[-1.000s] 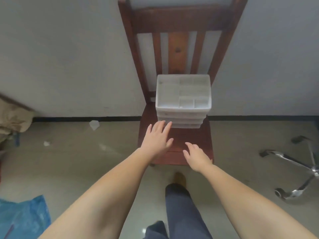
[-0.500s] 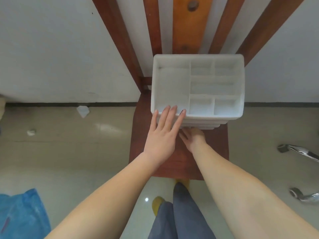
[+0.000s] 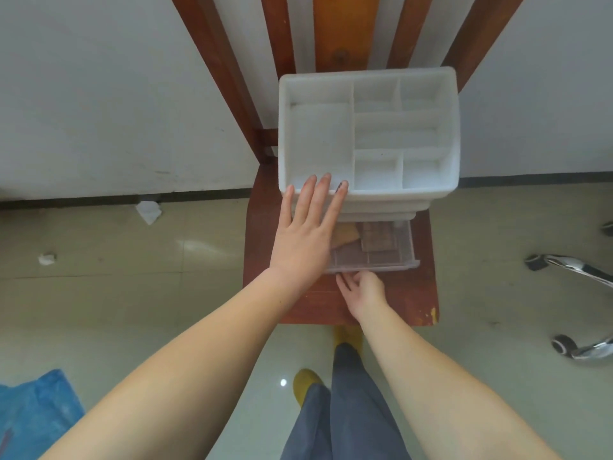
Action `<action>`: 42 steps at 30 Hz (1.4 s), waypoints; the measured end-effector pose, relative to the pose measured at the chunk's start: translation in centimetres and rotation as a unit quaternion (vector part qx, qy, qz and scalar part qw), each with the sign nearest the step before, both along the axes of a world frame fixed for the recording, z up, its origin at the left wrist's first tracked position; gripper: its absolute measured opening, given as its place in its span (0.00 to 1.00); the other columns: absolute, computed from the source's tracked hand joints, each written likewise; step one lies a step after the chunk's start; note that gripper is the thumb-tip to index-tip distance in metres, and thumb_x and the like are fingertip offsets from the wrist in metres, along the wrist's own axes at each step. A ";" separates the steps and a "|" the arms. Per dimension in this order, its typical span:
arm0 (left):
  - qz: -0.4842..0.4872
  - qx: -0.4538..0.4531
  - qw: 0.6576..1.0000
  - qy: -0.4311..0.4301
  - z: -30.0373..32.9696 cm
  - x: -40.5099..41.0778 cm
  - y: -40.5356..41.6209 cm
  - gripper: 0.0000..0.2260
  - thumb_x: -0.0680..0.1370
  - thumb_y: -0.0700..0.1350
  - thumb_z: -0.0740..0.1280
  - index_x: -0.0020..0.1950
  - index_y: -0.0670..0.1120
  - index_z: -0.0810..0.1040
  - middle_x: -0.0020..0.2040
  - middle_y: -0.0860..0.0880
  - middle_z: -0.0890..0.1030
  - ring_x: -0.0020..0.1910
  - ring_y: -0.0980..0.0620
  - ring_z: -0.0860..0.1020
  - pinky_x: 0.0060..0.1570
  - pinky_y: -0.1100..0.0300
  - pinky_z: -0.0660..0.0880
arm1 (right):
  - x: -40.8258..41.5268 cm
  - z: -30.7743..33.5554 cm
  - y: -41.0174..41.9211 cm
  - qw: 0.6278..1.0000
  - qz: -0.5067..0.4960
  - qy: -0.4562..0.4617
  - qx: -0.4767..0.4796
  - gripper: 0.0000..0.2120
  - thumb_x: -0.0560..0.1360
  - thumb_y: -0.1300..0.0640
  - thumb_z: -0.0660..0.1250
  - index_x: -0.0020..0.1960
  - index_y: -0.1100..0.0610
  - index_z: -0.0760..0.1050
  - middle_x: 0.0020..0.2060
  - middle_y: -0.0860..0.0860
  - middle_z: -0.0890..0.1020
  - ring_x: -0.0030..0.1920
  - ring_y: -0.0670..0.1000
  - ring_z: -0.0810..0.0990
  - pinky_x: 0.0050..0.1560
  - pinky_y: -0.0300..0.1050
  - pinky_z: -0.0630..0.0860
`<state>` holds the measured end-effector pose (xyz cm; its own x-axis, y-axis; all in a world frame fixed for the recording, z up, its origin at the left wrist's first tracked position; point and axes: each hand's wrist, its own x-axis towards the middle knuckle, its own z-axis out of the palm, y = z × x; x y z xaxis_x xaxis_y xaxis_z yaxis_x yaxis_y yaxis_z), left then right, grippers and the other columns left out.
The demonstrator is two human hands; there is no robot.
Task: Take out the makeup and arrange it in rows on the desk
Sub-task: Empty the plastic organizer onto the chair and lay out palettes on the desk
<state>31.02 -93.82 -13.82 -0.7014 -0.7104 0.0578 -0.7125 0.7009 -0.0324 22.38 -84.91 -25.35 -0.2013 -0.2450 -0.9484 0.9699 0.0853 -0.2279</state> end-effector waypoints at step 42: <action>0.181 0.701 0.686 -0.073 -6.2 7.1 8.6 0.48 0.68 0.56 0.70 0.76 0.55 0.40 0.67 0.40 0.70 0.59 0.46 0.75 0.61 0.55 0.71 | -7.7 7.1 6.8 0.481 0.854 0.196 0.006 0.42 0.72 0.42 0.64 0.77 0.48 0.43 0.67 0.55 0.72 0.64 0.53 0.72 0.62 0.45 0.69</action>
